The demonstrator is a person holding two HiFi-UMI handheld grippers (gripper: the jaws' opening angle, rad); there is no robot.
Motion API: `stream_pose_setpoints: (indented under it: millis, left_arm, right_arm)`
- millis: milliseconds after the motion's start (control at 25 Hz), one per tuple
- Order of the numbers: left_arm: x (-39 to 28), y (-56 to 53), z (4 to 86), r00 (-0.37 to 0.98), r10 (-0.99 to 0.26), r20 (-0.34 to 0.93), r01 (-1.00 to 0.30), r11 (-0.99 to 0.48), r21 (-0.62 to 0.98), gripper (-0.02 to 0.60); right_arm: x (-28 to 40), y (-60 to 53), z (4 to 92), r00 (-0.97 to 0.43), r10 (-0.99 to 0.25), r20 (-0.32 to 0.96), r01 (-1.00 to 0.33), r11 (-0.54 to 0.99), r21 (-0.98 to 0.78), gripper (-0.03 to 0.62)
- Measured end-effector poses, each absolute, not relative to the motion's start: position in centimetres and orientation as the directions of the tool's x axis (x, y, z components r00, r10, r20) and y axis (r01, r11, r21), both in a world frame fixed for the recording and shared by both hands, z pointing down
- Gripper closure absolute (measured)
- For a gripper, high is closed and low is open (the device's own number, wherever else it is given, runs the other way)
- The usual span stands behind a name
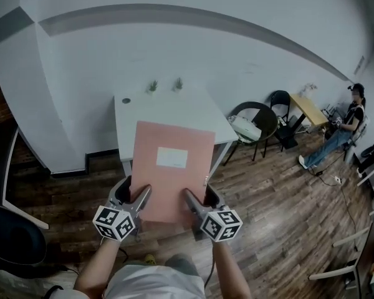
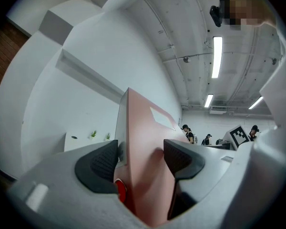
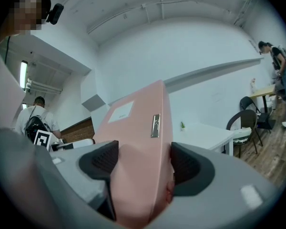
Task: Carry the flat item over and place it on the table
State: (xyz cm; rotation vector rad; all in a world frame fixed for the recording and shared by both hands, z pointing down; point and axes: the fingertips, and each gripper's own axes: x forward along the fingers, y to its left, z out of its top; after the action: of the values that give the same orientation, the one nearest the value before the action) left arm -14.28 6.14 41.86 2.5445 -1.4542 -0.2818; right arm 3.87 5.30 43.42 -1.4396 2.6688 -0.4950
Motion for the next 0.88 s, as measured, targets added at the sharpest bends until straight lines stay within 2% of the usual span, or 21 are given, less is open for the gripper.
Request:
stream_pose_setpoints:
  millis: [400,880]
  left_arm:
    - [-15.0,0.0,41.9,0.498,-0.863,-0.082,-0.826,-0.501,0.258,0.291]
    - [-13.6,-12.7,43.8,0.468,-0.883,-0.038,-0.845,-0.460,0.274,0.291]
  right_arm:
    - [3.1,-0.9,43.4,-0.554,-0.829,0.076,-0.805,0.511,-0.302,0.256]
    - [4.6,-14.3,45.5,-0.594,-0.797,0.107,-0.777,0.534,-0.334,0.256]
